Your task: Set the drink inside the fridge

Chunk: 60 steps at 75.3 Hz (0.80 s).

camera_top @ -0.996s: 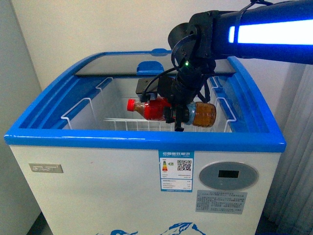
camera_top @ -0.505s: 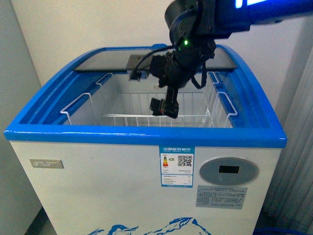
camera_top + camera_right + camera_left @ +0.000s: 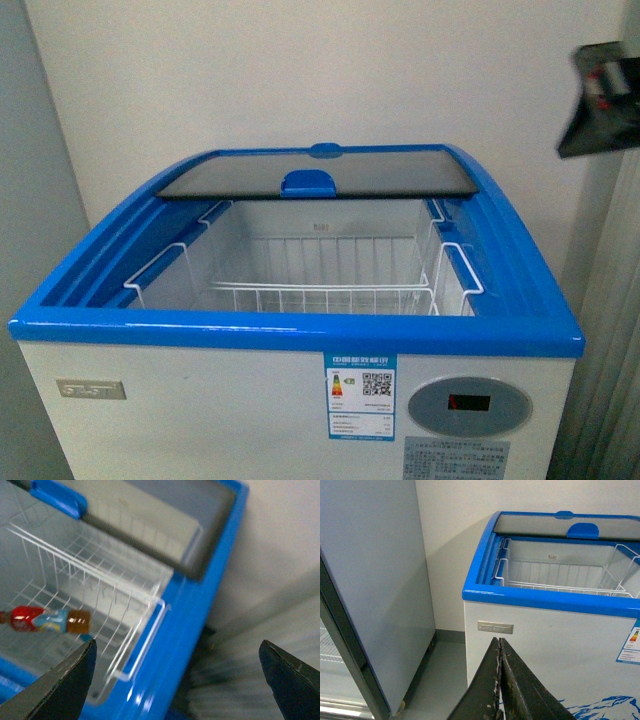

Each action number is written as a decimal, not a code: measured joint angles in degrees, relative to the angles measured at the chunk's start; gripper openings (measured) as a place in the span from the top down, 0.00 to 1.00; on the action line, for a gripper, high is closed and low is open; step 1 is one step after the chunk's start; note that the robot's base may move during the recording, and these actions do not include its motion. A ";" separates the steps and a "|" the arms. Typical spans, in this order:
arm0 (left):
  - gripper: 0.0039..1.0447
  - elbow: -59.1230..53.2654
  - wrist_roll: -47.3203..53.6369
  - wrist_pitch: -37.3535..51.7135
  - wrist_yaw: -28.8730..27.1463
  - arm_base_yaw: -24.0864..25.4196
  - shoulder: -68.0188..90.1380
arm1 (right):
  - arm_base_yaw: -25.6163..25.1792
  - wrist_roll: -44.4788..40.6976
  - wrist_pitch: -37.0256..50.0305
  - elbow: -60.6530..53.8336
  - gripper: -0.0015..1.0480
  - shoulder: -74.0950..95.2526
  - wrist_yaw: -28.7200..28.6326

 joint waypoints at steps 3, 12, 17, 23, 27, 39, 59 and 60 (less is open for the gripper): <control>0.98 0.00 0.00 0.00 0.02 0.00 0.00 | -0.50 2.80 -1.68 -4.81 0.07 -5.77 -0.50; 0.98 0.00 0.00 0.00 -0.02 0.00 0.00 | -3.87 4.42 21.18 -28.26 0.27 -31.26 -1.44; 0.98 0.00 0.00 0.00 0.00 0.00 0.00 | -4.66 4.44 28.26 -37.77 0.40 -41.05 -1.09; 0.98 0.00 0.00 0.00 0.09 0.00 -0.02 | -4.76 4.44 31.17 -44.15 0.56 -46.27 -1.38; 0.98 0.00 0.00 0.00 -0.02 0.00 -0.02 | -4.76 4.46 31.98 -48.76 0.70 -47.28 -1.36; 0.98 0.00 0.00 -0.02 0.02 0.00 -0.04 | -4.76 4.61 33.66 -55.43 0.97 -51.32 -1.31; 0.98 0.00 0.00 -0.02 0.00 0.00 -0.04 | -4.76 4.61 33.81 -61.31 0.97 -57.35 -1.33; 0.98 0.00 0.00 -0.02 0.00 0.00 -0.04 | -4.76 4.61 33.79 -61.46 0.97 -57.57 -1.33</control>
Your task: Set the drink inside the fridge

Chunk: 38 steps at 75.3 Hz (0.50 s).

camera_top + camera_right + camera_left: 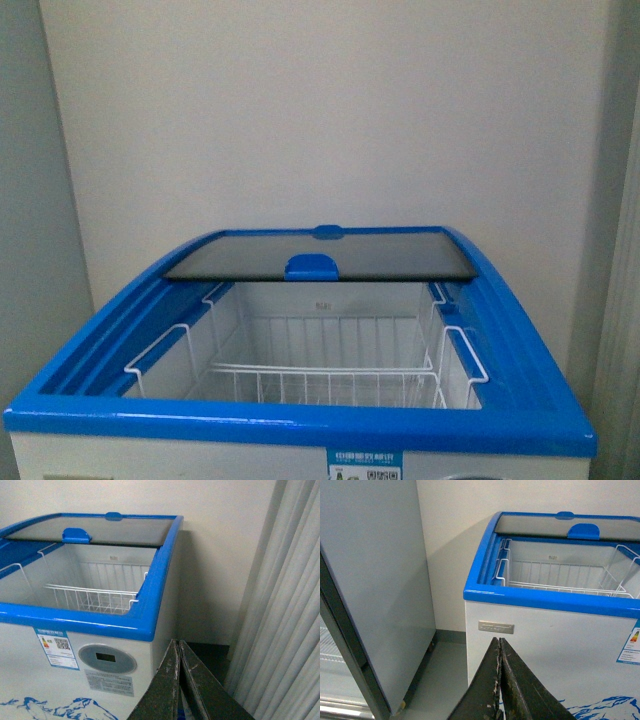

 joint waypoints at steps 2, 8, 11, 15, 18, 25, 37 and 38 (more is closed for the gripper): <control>0.98 0.00 0.00 0.00 0.00 0.00 0.00 | 0.00 -0.02 -0.17 -0.37 0.97 -0.68 -0.02; 0.98 0.00 0.00 0.00 0.00 0.00 0.00 | 0.00 0.00 -0.68 -1.29 0.97 -2.38 0.00; 0.98 0.00 0.00 0.00 0.00 0.00 0.00 | 0.00 0.00 -0.96 -1.77 0.97 -3.06 0.00; 0.98 0.00 0.00 0.00 0.02 0.00 0.00 | 0.00 -0.02 -1.46 -2.38 0.97 -4.11 0.00; 0.98 0.00 0.00 0.00 0.02 0.00 0.00 | 0.00 -0.02 -1.77 -2.75 0.97 -4.79 0.00; 0.98 0.00 0.00 0.00 0.02 0.00 0.00 | 0.00 0.00 -2.62 -3.39 0.97 -6.45 0.00; 0.98 0.00 0.00 0.00 0.00 0.00 0.00 | 0.00 -0.02 -4.22 -4.55 0.97 -9.07 0.00; 0.98 0.00 0.00 0.00 0.00 0.00 0.00 | 0.00 0.00 -4.44 -4.66 0.97 -9.40 0.00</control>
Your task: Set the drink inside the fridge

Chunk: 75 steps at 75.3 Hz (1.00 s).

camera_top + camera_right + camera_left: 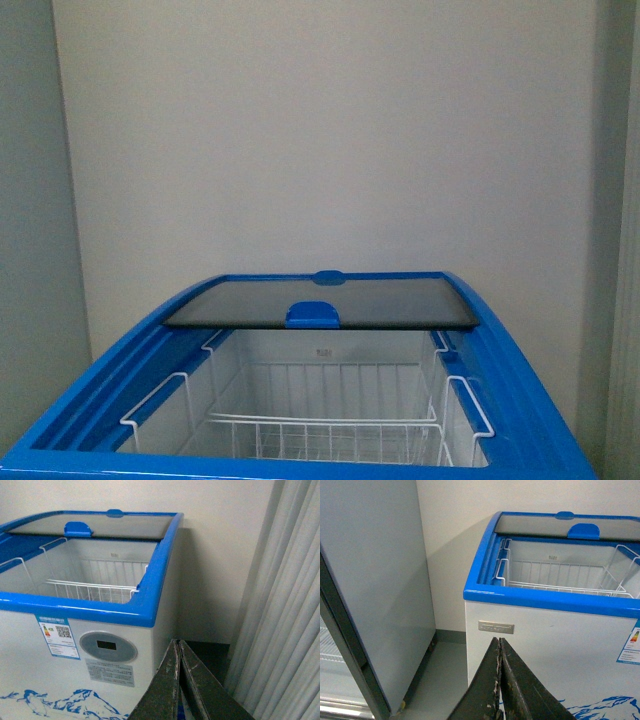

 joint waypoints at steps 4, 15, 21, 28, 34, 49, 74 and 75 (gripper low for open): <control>0.98 0.00 0.00 0.00 0.02 0.00 0.00 | 0.00 0.00 -0.57 -0.24 0.97 -0.81 0.00; 0.98 0.00 0.00 0.00 0.00 0.00 0.00 | 0.00 0.02 -0.61 -1.44 0.97 -3.26 0.02; 0.98 0.00 0.00 0.00 0.00 0.00 0.00 | 0.00 0.02 -6.93 -1.44 0.97 -8.15 0.02; 0.98 0.00 0.00 0.00 0.04 0.00 0.00 | 0.00 0.02 -10.75 -1.44 0.97 -13.00 -0.04; 0.98 0.00 0.00 0.00 0.02 0.00 0.00 | 0.00 0.02 -10.91 -1.44 0.97 -13.40 -0.04; 0.60 0.00 -0.02 -0.02 0.00 0.00 0.00 | 0.00 0.00 -11.02 -1.44 0.62 -13.44 0.00; 0.07 0.00 -0.02 -0.02 0.00 0.00 0.00 | 0.00 0.04 -11.02 -1.44 0.07 -13.44 0.00; 0.08 0.00 -0.02 -0.02 0.00 0.00 0.00 | 0.00 0.07 -11.02 -1.44 0.07 -13.44 0.00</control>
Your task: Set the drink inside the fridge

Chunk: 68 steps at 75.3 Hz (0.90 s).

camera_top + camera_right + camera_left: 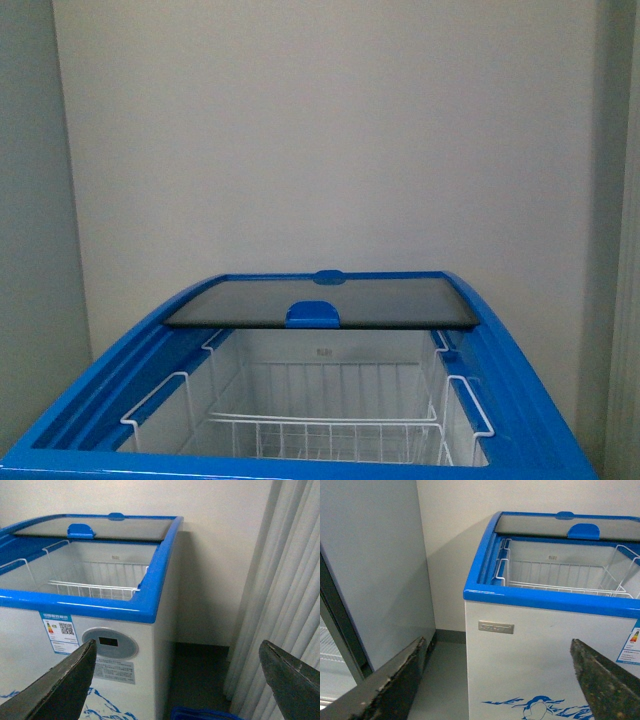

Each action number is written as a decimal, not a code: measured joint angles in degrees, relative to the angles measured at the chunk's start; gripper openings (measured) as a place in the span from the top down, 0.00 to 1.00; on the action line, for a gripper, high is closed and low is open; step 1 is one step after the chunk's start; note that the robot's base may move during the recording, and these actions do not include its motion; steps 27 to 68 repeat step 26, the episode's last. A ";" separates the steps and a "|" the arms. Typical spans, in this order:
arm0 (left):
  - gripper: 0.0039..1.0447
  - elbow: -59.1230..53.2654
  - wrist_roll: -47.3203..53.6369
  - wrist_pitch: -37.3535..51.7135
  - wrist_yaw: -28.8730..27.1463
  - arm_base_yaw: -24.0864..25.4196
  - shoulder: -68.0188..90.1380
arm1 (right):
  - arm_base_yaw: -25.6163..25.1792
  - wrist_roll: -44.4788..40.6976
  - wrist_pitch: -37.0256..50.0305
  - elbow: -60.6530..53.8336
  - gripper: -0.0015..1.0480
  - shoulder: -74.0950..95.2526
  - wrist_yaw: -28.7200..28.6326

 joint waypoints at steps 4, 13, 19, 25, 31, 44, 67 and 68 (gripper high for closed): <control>0.08 0.00 0.00 0.00 0.02 0.00 0.00 | 0.00 -0.02 0.00 0.00 0.08 0.00 0.00; 0.08 0.00 0.00 0.00 0.00 0.00 0.00 | 0.00 -0.02 0.00 0.00 0.07 0.00 0.00; 0.08 0.00 0.00 0.00 0.02 0.00 0.00 | 0.00 -0.02 0.00 0.00 0.07 0.00 0.00; 0.08 0.00 0.00 0.00 0.00 0.00 0.00 | 0.00 -0.02 0.00 0.00 0.07 0.00 0.00; 0.08 0.00 0.00 0.00 0.00 0.00 0.00 | 0.00 -0.02 0.00 0.00 0.07 0.00 0.00; 0.08 0.00 0.00 0.00 0.00 0.00 0.00 | 0.00 -0.02 0.00 0.00 0.07 0.00 0.00; 0.08 0.00 0.00 0.00 0.00 0.00 0.00 | 0.00 -0.02 0.00 0.00 0.07 0.00 0.00; 0.08 0.00 0.00 0.00 0.00 0.00 0.00 | 0.00 -0.02 0.00 0.00 0.07 0.00 0.00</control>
